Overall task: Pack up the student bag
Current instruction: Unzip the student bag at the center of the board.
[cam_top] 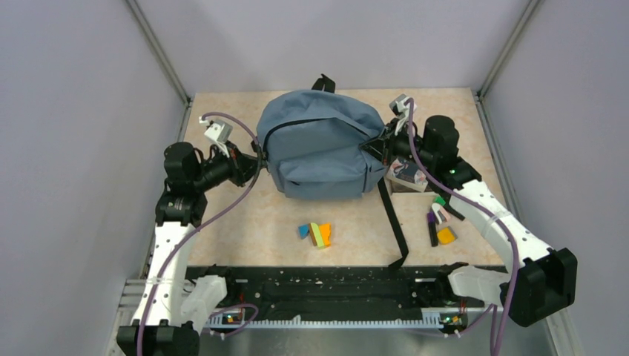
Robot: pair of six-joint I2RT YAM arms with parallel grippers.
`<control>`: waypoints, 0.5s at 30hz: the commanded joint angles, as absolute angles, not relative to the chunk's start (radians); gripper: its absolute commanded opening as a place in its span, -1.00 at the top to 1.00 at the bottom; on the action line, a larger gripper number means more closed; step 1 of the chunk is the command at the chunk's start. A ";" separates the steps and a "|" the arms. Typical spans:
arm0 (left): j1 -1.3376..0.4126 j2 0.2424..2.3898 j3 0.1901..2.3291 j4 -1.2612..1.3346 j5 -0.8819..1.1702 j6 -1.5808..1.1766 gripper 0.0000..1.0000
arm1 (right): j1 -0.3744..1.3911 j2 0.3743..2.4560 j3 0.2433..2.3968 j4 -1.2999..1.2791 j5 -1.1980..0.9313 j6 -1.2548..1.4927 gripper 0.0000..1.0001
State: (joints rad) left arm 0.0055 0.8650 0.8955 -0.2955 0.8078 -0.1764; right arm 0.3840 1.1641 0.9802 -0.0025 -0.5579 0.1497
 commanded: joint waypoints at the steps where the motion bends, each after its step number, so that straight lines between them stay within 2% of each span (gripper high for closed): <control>1: 0.003 0.854 0.891 -0.235 0.899 -0.166 1.00 | 0.377 1.162 1.011 0.053 -0.528 0.140 1.00; 15: -0.033 0.835 0.869 -0.096 0.994 -0.274 1.00 | 0.380 1.215 1.001 0.087 -0.561 0.182 1.00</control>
State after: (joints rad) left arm -0.0250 0.8570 0.8700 -0.2253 0.9325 -0.2165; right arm 0.3840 1.1957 0.9802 0.0170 -0.5594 0.1528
